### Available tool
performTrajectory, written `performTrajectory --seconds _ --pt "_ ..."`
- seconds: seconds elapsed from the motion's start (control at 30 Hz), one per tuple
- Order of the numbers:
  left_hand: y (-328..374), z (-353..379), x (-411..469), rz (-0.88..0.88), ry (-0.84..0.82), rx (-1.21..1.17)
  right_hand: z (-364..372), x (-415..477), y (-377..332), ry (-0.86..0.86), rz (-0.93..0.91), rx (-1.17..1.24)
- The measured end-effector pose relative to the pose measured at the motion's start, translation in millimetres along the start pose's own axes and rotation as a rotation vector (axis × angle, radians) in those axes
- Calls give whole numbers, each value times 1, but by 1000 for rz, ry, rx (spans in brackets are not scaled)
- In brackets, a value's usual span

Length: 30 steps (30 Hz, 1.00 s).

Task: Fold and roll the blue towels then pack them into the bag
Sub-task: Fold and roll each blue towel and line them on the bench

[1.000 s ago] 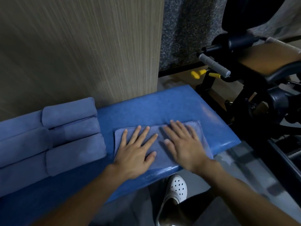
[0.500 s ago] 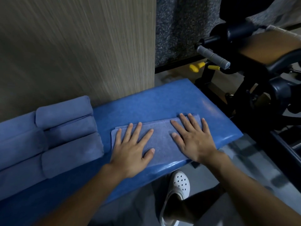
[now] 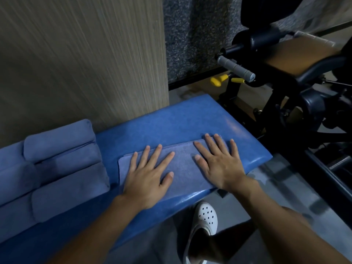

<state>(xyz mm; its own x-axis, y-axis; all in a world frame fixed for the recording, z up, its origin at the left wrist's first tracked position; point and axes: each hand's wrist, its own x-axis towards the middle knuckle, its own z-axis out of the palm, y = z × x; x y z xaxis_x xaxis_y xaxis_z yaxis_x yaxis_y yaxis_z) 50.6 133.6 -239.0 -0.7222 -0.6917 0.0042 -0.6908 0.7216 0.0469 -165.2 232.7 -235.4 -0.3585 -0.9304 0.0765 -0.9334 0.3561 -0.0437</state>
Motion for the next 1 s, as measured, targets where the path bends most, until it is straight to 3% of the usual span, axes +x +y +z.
performTrajectory --seconds 0.1,0.2,0.27,0.37,0.6,0.83,0.93,1.0 --pt "2 -3 1 -18 -39 1 0 -2 9 -12 84 34" --pt "12 -11 6 -30 -61 5 -4 -7 13 97 243 101" --pt "26 -16 11 50 -2 9 -9 -9 20 138 393 124" --pt "48 -14 17 179 22 2 -15 -14 27 40 519 180" --pt "52 4 17 179 45 27 -22 -12 29 -87 545 338" --pt "54 2 18 167 34 4 -32 -15 21 22 487 627" --pt "60 -7 27 123 166 -226 -37 -21 17 78 502 791" --pt "70 -18 42 -12 278 -507 -40 -25 10 162 437 842"
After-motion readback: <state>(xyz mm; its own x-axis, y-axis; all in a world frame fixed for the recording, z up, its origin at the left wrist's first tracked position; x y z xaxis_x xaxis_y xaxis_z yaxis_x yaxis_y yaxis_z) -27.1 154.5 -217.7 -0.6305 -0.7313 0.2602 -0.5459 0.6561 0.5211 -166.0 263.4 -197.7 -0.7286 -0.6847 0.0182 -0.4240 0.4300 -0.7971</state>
